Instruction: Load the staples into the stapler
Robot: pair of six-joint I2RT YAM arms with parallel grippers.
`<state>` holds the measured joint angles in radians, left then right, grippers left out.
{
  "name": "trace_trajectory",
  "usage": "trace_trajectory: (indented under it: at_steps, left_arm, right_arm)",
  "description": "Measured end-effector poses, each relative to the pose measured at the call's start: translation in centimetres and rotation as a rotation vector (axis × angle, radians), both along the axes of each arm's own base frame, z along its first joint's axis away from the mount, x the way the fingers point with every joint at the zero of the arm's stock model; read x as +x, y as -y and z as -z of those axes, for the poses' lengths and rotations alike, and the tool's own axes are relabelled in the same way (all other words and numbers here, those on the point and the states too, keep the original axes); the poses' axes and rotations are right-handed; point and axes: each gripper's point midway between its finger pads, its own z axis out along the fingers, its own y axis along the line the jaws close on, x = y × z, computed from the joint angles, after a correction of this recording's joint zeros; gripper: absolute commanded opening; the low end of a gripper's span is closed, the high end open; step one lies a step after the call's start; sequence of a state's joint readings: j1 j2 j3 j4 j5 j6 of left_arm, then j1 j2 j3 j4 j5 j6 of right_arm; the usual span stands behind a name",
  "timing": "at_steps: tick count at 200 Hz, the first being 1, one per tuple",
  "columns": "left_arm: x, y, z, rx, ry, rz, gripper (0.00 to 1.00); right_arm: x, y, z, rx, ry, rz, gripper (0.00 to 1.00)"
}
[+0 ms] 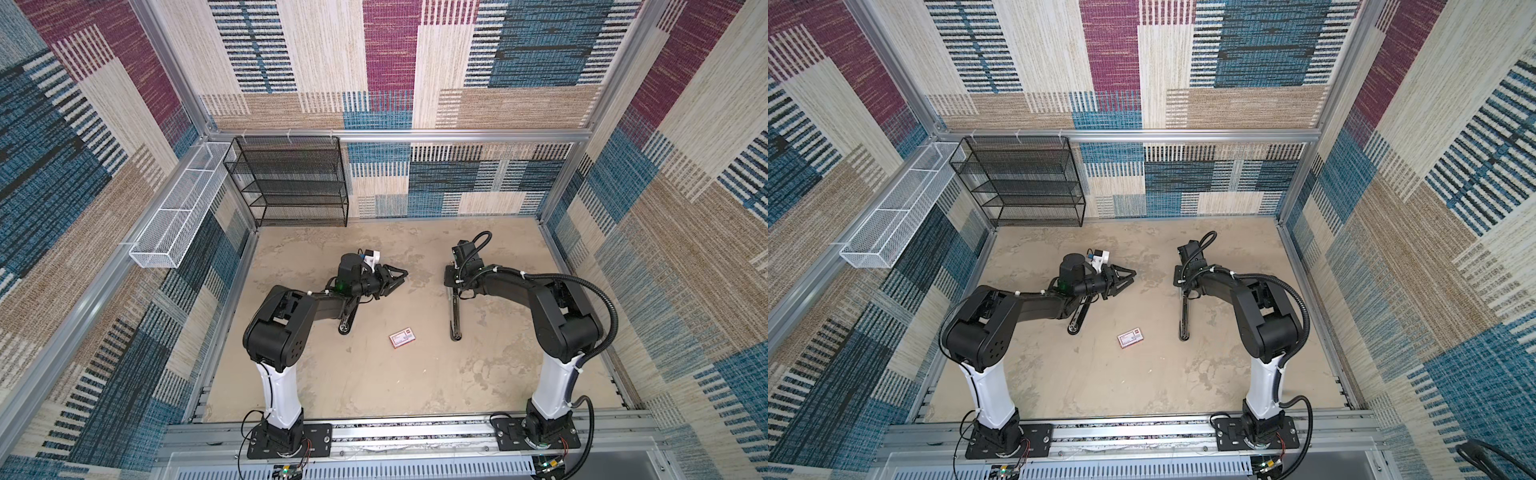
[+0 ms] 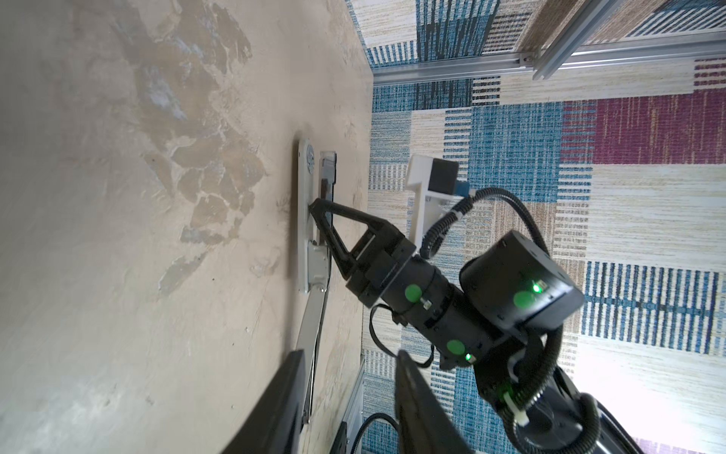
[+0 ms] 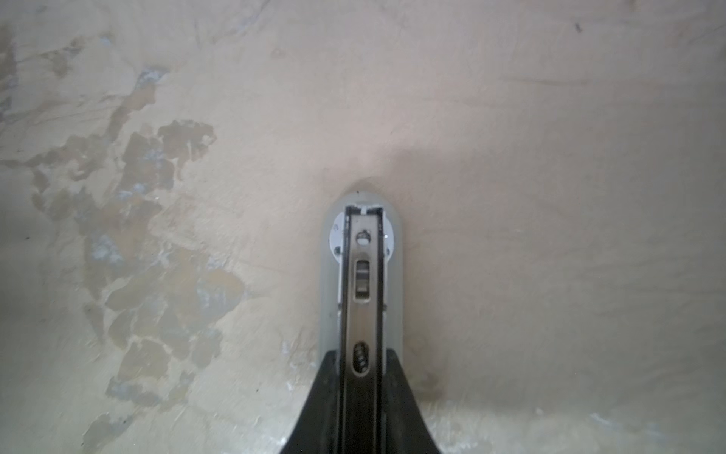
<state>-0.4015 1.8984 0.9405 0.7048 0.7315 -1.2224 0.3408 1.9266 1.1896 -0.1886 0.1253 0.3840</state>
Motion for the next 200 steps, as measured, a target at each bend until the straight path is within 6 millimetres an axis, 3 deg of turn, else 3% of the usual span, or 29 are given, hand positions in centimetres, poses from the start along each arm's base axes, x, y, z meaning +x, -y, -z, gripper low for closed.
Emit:
trace_trajectory:
  at_steps: [25, 62, 114, 161, 200]
  left_arm:
    - [-1.2, -0.5, 0.1, 0.039, -0.006, 0.011, 0.41]
    - [-2.3, -1.2, 0.7, 0.092, -0.029, 0.014, 0.41]
    - [-3.9, -2.0, 0.4, 0.16, -0.026, 0.04, 0.41]
    - [-5.0, -2.5, 1.4, 0.219, -0.048, 0.063, 0.4]
    - [-5.1, -2.5, 1.3, 0.228, -0.057, 0.067, 0.4]
  right_arm:
    - [0.8, 0.4, 0.1, 0.004, -0.001, 0.042, 0.35]
    - [0.1, 0.7, -0.6, 0.02, -0.001, 0.062, 0.55]
    - [-6.0, 2.5, -3.3, 0.047, 0.022, 0.055, 0.51]
    - [-12.5, 3.5, -0.1, 0.071, -0.088, 0.038, 0.43]
    - [-15.2, 0.8, 1.6, 0.108, -0.161, -0.051, 0.41]
